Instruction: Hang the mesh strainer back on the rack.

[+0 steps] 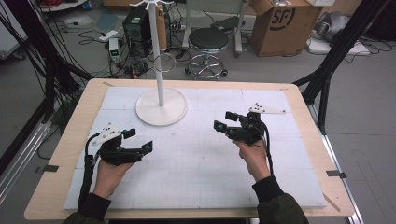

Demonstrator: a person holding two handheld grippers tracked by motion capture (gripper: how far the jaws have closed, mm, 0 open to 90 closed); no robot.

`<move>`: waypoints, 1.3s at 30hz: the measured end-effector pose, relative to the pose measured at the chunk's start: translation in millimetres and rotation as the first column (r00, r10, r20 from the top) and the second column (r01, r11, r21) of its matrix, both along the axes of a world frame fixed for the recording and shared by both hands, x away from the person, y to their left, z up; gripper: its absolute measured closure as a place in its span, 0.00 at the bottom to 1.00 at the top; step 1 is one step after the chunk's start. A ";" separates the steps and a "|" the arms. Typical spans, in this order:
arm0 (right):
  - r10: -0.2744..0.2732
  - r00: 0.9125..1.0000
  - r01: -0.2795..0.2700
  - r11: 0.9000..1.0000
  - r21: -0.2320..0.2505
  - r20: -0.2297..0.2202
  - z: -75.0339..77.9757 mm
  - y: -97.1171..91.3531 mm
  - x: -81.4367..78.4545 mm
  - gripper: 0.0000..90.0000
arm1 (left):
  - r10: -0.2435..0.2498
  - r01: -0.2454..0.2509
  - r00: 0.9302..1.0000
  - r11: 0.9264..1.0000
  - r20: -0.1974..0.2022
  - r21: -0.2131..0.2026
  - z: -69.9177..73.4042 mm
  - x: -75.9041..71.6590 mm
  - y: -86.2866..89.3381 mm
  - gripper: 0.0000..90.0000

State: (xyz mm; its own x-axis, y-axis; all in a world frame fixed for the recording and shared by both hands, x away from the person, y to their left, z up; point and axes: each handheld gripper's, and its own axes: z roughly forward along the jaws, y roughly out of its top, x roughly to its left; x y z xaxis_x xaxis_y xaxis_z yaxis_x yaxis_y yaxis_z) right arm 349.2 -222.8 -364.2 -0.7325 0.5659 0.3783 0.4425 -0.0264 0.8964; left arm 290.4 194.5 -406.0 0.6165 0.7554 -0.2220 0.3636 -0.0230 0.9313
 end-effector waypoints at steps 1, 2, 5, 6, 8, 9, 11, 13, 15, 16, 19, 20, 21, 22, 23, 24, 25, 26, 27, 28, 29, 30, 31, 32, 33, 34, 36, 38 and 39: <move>0.000 1.000 0.000 1.000 -0.006 0.008 0.9 -0.1 -1.0 0.18 | 0.000 0.000 1.000 1.000 0.001 0.003 0.4 -0.1 -0.4 0.10; 0.001 1.000 0.000 1.000 -0.013 0.009 1.2 -0.2 -1.8 0.18 | 0.000 0.000 1.000 1.000 0.002 0.001 0.6 -0.3 -0.9 0.10; 0.007 1.000 -0.007 1.000 -0.028 -0.003 -0.9 -1.4 -2.3 0.18 | -0.005 0.005 1.000 1.000 0.004 -0.005 2.3 -0.7 -2.4 0.10; 0.006 1.000 -0.006 1.000 -0.029 -0.004 -2.6 -2.4 -2.9 0.18 | -0.009 0.009 1.000 1.000 0.005 -0.009 2.8 -0.7 -2.9 0.10; -0.003 1.000 0.003 0.999 -0.039 -0.010 -7.9 -5.5 -4.6 0.18 | -0.009 0.009 1.000 1.000 0.008 -0.011 3.2 -1.0 -4.5 0.10; -0.009 1.000 0.008 0.999 -0.043 -0.012 -11.7 -7.7 -5.5 0.18 | -0.013 0.013 1.000 1.000 0.008 -0.014 3.1 -0.8 -4.9 0.10; -0.020 0.999 0.019 0.999 -0.040 -0.030 -19.5 -13.2 -8.0 0.18 | -0.016 0.016 1.000 1.000 0.005 -0.014 2.5 -0.6 -6.1 0.10; -0.031 0.999 0.030 0.999 -0.038 -0.038 -26.0 -19.3 -10.6 0.18 | -0.016 0.016 1.000 1.000 0.004 -0.011 2.0 -0.5 -7.4 0.10; -0.041 0.998 0.039 0.998 -0.043 -0.042 -30.5 -26.1 -14.0 0.18 | -0.020 0.020 1.000 1.000 0.008 -0.014 1.6 -0.6 -8.5 0.09; -0.050 0.998 0.048 0.998 -0.048 -0.040 -32.2 -29.2 -16.2 0.18 | -0.025 0.025 1.000 0.999 0.011 -0.020 1.4 -0.4 -9.0 0.09; -0.068 0.997 0.066 0.997 -0.051 -0.042 -37.4 -36.8 -21.1 0.18 | -0.031 0.031 1.000 0.999 0.001 -0.027 0.2 -0.3 -12.1 0.09; -0.075 0.997 0.073 0.996 -0.055 -0.035 -40.1 -39.5 -22.8 0.18 | -0.031 0.031 1.000 0.999 -0.002 -0.017 -0.8 0.1 -13.0 0.09; -0.076 0.996 0.074 0.996 -0.057 -0.037 -42.4 -41.1 -23.9 0.18 | -0.034 0.033 0.999 0.999 -0.007 -0.015 -1.9 0.3 -13.6 0.09; -0.081 0.996 0.078 0.995 -0.065 -0.038 -44.5 -41.8 -25.2 0.18 | -0.033 0.033 0.999 0.999 -0.007 -0.021 -3.2 -0.1 -14.0 0.09; -0.083 0.996 0.080 0.994 -0.074 -0.037 -46.6 -42.3 -26.5 0.18 | -0.039 0.039 0.999 0.999 -0.005 -0.024 -4.7 -0.4 -13.7 0.09; -0.086 0.996 0.083 0.993 -0.081 -0.035 -48.9 -42.5 -27.7 0.18 | -0.037 0.037 0.999 0.999 -0.009 -0.027 -6.1 -0.6 -14.1 0.09; -0.088 0.996 0.084 0.993 -0.085 -0.036 -50.7 -42.7 -29.0 0.18 | -0.038 0.038 0.999 0.999 -0.012 -0.023 -7.8 -0.7 -13.7 0.09; -0.090 0.995 0.087 0.992 -0.089 -0.032 -52.2 -42.6 -29.9 0.18 | -0.038 0.038 0.999 0.999 -0.017 -0.024 -9.6 -0.9 -13.3 0.09; -0.092 0.995 0.089 0.992 -0.089 -0.033 -53.3 -42.3 -30.5 0.18 | -0.039 0.038 0.999 0.999 -0.022 -0.026 -11.3 -0.6 -12.7 0.09; -0.093 0.995 0.089 0.992 -0.089 -0.034 -53.7 -42.2 -31.0 0.18 | -0.038 0.037 0.999 0.999 -0.028 -0.028 -12.7 -0.7 -12.5 0.09; -0.096 0.995 0.093 0.992 -0.089 -0.031 -54.1 -41.7 -31.2 0.18 | -0.036 0.035 0.999 0.999 -0.028 -0.028 -13.9 -0.9 -12.0 0.09; -0.096 0.995 0.093 0.992 -0.091 -0.033 -54.0 -41.1 -31.7 0.18 | -0.036 0.035 0.999 0.999 -0.028 -0.028 -14.8 -0.9 -11.2 0.09; -0.094 0.995 0.091 0.992 -0.089 -0.031 -54.2 -40.9 -31.7 0.18 | -0.034 0.033 0.999 0.999 -0.032 -0.031 -15.2 -0.9 -11.1 0.09; -0.096 0.995 0.093 0.992 -0.089 -0.023 -54.5 -40.9 -31.1 0.18 | -0.033 0.032 0.999 0.999 -0.033 -0.029 -15.9 -0.8 -10.7 0.09; -0.098 0.995 0.095 0.992 -0.086 -0.026 -54.3 -41.2 -30.9 0.18 | -0.028 0.027 0.999 0.999 -0.031 -0.030 -16.2 -0.8 -10.8 0.09; -0.101 0.995 0.099 0.992 -0.081 -0.024 -54.4 -42.1 -30.1 0.18 | -0.031 0.030 0.999 0.999 -0.028 -0.028 -16.3 -0.7 -10.3 0.09; -0.112 0.993 0.110 0.992 -0.064 -0.028 -54.5 -43.7 -28.6 0.18 | -0.028 0.027 0.999 0.999 -0.026 -0.033 -16.2 -0.7 -10.2 0.09; -0.115 0.993 0.113 0.992 -0.056 -0.031 -54.4 -44.4 -28.2 0.18 | -0.027 0.027 0.999 0.999 -0.025 -0.030 -16.2 -0.4 -9.8 0.09; -0.114 0.993 0.112 0.992 -0.058 -0.031 -54.3 -44.5 -28.3 0.18 | -0.027 0.026 0.999 0.999 -0.026 -0.028 -16.3 -0.4 -9.9 0.09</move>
